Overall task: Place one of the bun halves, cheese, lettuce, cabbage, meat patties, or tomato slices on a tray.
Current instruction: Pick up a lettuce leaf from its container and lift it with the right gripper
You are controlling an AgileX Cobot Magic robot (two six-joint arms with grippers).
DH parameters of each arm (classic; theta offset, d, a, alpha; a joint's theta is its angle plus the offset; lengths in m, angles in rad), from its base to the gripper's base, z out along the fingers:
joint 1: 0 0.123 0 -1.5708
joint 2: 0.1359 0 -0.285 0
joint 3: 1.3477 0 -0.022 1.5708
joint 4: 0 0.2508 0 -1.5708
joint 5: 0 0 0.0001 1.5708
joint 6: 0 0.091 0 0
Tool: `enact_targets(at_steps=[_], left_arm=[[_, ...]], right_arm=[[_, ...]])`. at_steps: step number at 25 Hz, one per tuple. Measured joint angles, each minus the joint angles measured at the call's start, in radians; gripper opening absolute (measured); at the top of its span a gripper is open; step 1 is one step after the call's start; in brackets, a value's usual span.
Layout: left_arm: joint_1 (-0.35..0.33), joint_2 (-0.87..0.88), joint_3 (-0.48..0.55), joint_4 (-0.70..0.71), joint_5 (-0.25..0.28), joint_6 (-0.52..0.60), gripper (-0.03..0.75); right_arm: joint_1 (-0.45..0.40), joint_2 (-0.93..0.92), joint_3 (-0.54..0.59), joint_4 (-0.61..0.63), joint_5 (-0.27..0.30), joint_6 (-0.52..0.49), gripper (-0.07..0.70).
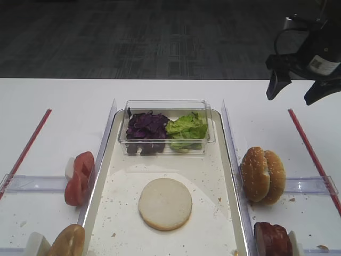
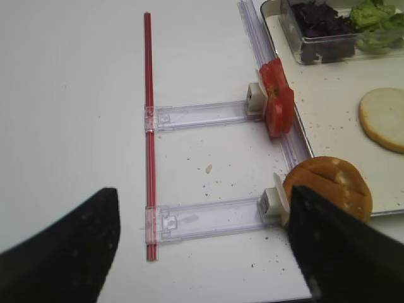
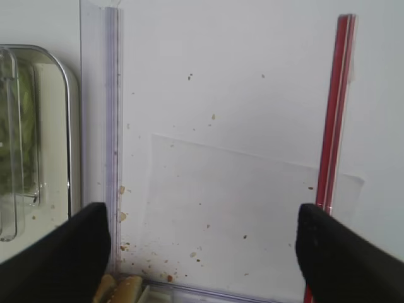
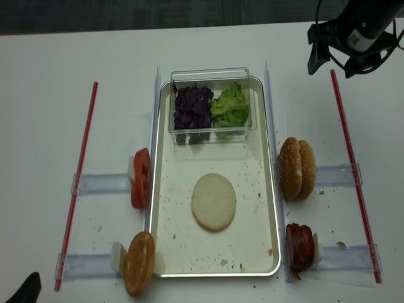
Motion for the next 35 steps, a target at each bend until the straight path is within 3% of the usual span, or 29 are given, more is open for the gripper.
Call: enact_targets(at_steps=[5,12,26,35], left_arm=[[0.0,0.0,0.0,0.0,0.0,0.0,0.51],[0.0,0.0,0.0,0.0,0.0,0.0,0.51],[0.0,0.0,0.0,0.0,0.0,0.0,0.51],[0.0,0.0,0.0,0.0,0.0,0.0,0.51]], right_arm=[[0.032,0.0,0.0,-0.031,-0.001,-0.01,0.616],[0.162,0.002,-0.005,-0.068,-0.032,-0.01,0.615],[0.41,0.089,-0.173,-0.072,-0.004,-0.004,0.615],[0.473,0.154,-0.236,-0.065,0.002,0.008,0.615]])
